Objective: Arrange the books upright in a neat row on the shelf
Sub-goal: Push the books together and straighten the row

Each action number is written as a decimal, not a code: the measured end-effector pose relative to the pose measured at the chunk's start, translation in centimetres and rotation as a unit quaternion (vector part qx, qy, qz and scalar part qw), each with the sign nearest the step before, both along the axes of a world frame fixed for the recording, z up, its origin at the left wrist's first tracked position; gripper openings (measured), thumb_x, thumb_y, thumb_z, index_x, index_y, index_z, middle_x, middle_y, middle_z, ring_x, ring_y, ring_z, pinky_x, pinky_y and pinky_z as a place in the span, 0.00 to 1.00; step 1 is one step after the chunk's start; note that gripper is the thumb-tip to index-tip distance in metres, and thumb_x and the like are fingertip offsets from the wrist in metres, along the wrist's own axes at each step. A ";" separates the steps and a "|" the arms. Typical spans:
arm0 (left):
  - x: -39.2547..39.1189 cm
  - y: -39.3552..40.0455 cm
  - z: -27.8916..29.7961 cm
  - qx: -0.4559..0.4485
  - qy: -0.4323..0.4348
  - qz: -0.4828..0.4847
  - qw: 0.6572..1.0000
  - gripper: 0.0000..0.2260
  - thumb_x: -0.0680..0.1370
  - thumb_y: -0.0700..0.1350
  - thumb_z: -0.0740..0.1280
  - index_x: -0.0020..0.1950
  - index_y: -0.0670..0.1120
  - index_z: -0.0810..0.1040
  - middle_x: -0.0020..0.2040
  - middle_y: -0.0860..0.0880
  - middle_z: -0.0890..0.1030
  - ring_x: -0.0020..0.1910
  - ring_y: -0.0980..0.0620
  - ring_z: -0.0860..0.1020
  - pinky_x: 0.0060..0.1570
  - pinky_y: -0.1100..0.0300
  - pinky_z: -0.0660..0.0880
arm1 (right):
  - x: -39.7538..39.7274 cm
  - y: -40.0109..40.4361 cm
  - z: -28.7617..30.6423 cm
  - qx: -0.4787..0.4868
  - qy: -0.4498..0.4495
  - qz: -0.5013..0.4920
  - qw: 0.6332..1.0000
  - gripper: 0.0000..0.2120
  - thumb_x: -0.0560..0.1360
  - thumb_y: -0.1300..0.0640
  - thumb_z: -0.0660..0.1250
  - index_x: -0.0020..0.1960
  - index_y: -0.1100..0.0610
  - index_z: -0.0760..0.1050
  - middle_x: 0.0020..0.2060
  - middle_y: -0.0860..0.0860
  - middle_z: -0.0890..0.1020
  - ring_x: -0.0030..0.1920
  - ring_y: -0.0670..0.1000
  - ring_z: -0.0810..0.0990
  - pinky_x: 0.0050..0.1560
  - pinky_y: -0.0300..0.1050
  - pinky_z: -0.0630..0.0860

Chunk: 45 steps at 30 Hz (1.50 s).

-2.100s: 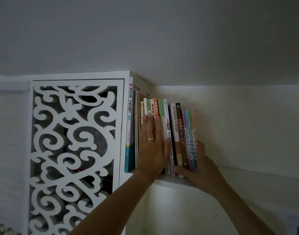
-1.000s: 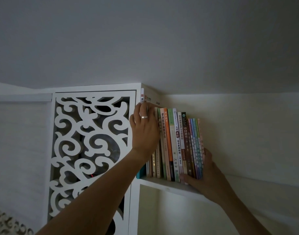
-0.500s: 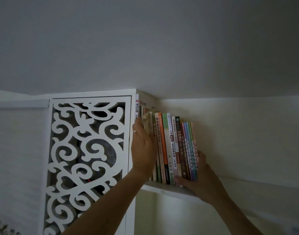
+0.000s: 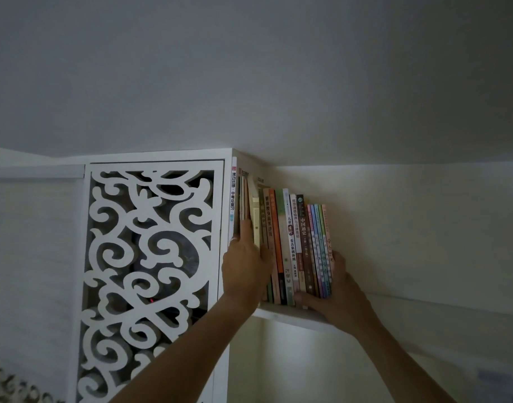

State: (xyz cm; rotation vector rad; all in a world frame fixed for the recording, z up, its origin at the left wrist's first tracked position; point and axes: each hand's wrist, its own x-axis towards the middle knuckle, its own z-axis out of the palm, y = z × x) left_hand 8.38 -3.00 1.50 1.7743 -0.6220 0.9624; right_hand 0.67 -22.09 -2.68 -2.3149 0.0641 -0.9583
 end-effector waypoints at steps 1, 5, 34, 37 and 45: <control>-0.2 0.2 0.1 0.011 0.012 -0.010 1.000 0.24 0.83 0.47 0.65 0.78 0.52 0.61 0.55 0.49 0.82 0.45 0.52 0.83 0.44 0.54 0.85 | -0.1 0.0 0.2 0.013 0.001 0.010 1.000 0.56 0.58 0.24 0.74 0.75 0.37 0.47 0.65 0.45 0.76 0.61 0.51 0.79 0.57 0.56 0.81; -2.9 0.9 0.5 0.031 0.009 -0.005 0.999 0.36 0.81 0.48 0.61 0.83 0.60 0.42 0.57 0.48 0.79 0.43 0.52 0.83 0.41 0.50 0.85 | -0.7 0.6 1.0 0.047 0.004 0.012 0.999 0.40 0.73 0.32 0.66 0.76 0.42 0.49 0.65 0.47 0.77 0.47 0.40 0.80 0.43 0.32 0.78; -12.5 -2.9 1.2 -0.005 -0.041 -0.107 0.993 0.28 0.80 0.38 0.65 0.80 0.50 0.65 0.73 0.52 0.74 0.69 0.51 0.74 0.68 0.52 0.77 | -2.0 0.1 0.2 0.108 -0.113 -0.241 0.958 0.38 0.70 0.38 0.73 0.68 0.50 0.55 0.49 0.53 0.81 0.42 0.57 0.81 0.43 0.54 0.82; -10.0 -4.5 1.2 0.010 -0.031 -0.099 0.995 0.28 0.80 0.39 0.65 0.80 0.50 0.66 0.71 0.50 0.75 0.64 0.54 0.75 0.66 0.56 0.77 | -1.9 0.0 0.0 0.089 -0.120 -0.242 0.959 0.38 0.71 0.39 0.74 0.68 0.51 0.56 0.52 0.53 0.81 0.44 0.56 0.82 0.41 0.50 0.82; -3.8 -8.4 -0.4 0.008 -0.060 0.008 0.998 0.25 0.82 0.48 0.64 0.78 0.44 0.63 0.73 0.39 0.70 0.51 0.52 0.77 0.48 0.58 0.79 | -1.6 -0.3 -0.1 0.022 -0.101 -0.241 0.965 0.32 0.74 0.42 0.71 0.69 0.51 0.58 0.56 0.51 0.81 0.46 0.52 0.83 0.35 0.38 0.74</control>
